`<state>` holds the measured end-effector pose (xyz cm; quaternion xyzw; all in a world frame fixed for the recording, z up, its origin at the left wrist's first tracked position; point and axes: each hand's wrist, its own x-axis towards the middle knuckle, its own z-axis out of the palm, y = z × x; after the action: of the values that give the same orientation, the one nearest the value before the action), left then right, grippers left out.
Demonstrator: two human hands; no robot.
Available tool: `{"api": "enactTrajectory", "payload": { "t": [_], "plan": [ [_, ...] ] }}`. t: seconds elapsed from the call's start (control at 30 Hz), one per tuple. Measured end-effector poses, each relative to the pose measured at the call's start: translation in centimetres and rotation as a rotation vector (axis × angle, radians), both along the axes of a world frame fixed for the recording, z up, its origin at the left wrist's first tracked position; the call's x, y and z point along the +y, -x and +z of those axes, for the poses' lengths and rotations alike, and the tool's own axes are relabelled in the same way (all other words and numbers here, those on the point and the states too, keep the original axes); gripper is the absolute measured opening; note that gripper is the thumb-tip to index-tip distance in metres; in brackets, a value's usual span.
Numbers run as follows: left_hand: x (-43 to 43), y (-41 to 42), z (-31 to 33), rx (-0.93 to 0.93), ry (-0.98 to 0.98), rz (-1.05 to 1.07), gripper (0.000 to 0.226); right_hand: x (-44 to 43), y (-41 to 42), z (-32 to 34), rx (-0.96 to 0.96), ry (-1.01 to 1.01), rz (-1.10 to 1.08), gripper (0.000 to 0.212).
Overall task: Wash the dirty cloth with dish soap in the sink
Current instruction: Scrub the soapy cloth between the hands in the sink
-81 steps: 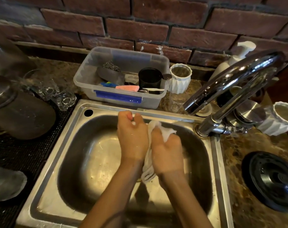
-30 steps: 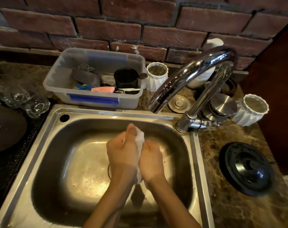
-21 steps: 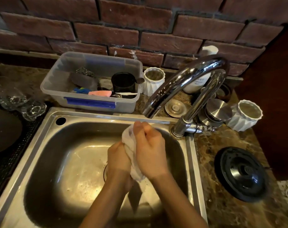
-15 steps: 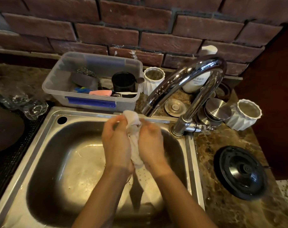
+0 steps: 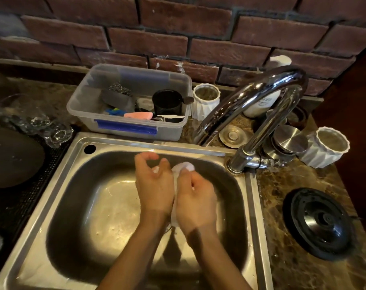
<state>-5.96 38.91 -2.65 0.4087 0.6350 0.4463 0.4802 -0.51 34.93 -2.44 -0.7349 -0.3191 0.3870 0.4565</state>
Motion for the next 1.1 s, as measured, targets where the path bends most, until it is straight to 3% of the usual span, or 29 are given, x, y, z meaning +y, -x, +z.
{"api": "enactTrajectory", "payload": {
  "t": [0.1,0.27,0.43,0.6,0.67,0.77,0.93,1.1],
  "plan": [
    [-1.2,-0.4,0.2,-0.090,0.066,-0.028,0.025,1.4,-1.4,0.5,-0.035,-0.100,-0.067,0.038],
    [-0.1,0.8,0.9,-0.075,0.020,0.028,0.024,0.8,0.5,-0.2,-0.036,0.113,0.064,0.043],
    [-1.4,0.5,-0.4,-0.095,0.136,-0.010,0.018,2.0,-0.1,0.3,-0.048,-0.050,-0.084,0.037],
    [-0.4,1.2,0.8,-0.050,-0.010,0.082,0.019,0.7,1.5,-1.4,0.057,0.186,0.049,0.037],
    [0.2,1.8,0.0,-0.049,-0.008,0.116,0.019,0.0,1.8,0.3,0.088,0.086,0.066,0.040],
    [-1.0,1.1,-0.4,-0.110,0.085,0.049,0.022,1.6,0.4,1.0,-0.040,-0.049,-0.005,0.036],
    [-0.4,1.1,1.0,-0.073,0.002,0.022,0.019,0.7,1.4,-0.5,-0.020,0.178,0.051,0.035],
    [-1.3,1.6,-0.9,-0.067,0.125,-0.020,0.019,0.4,1.5,1.1,-0.031,-0.047,-0.055,0.036]
  ]
}}
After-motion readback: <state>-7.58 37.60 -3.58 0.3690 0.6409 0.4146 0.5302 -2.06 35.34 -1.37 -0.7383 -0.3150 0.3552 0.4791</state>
